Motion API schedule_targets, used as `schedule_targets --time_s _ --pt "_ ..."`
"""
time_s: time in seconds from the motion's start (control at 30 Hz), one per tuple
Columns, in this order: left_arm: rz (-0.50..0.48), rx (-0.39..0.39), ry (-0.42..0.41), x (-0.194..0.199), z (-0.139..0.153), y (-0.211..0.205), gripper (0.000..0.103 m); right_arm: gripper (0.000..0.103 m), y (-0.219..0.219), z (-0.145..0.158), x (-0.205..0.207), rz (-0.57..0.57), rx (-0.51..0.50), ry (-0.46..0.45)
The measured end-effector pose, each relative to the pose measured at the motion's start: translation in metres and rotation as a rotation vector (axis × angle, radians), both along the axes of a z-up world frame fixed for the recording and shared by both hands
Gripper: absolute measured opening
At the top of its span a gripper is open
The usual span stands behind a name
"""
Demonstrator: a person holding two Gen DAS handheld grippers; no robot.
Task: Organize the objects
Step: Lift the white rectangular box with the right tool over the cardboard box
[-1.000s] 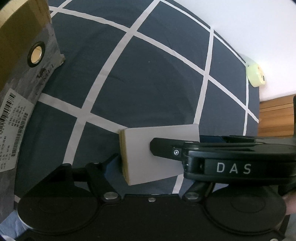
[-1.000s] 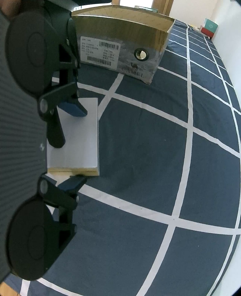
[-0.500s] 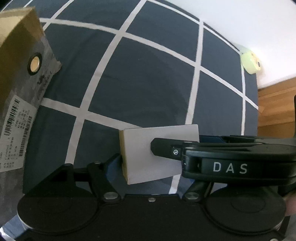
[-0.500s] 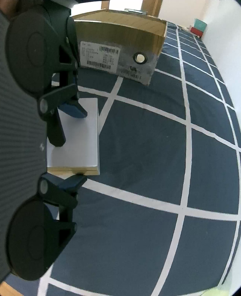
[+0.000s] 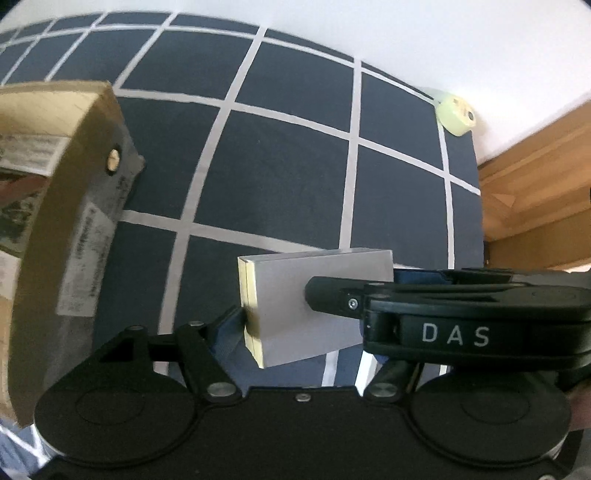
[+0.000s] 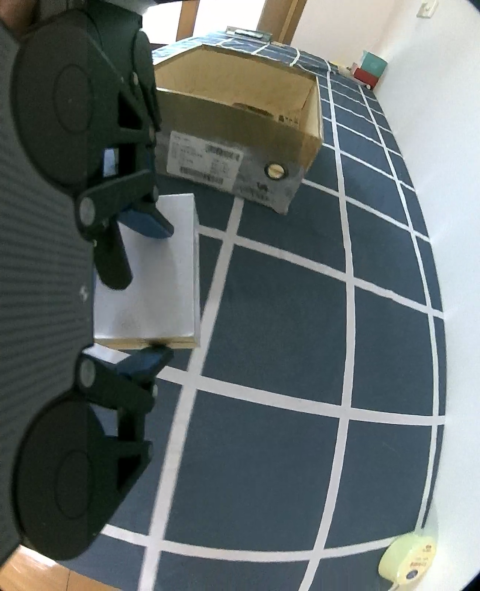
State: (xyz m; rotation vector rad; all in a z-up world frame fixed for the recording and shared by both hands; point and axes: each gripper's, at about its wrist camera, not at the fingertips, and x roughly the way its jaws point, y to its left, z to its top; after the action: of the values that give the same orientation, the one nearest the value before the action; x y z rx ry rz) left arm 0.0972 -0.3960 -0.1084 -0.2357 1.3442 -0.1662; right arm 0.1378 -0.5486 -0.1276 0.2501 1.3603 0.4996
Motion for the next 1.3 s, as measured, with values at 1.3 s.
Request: schedule_targets --time_s 1.3 --pt "-0.155 0.064 -0.144 -0.047 0.094 0.197 0.066 0.062 0.205 0.087 -0.075 -0.170 0.042 -0.148"
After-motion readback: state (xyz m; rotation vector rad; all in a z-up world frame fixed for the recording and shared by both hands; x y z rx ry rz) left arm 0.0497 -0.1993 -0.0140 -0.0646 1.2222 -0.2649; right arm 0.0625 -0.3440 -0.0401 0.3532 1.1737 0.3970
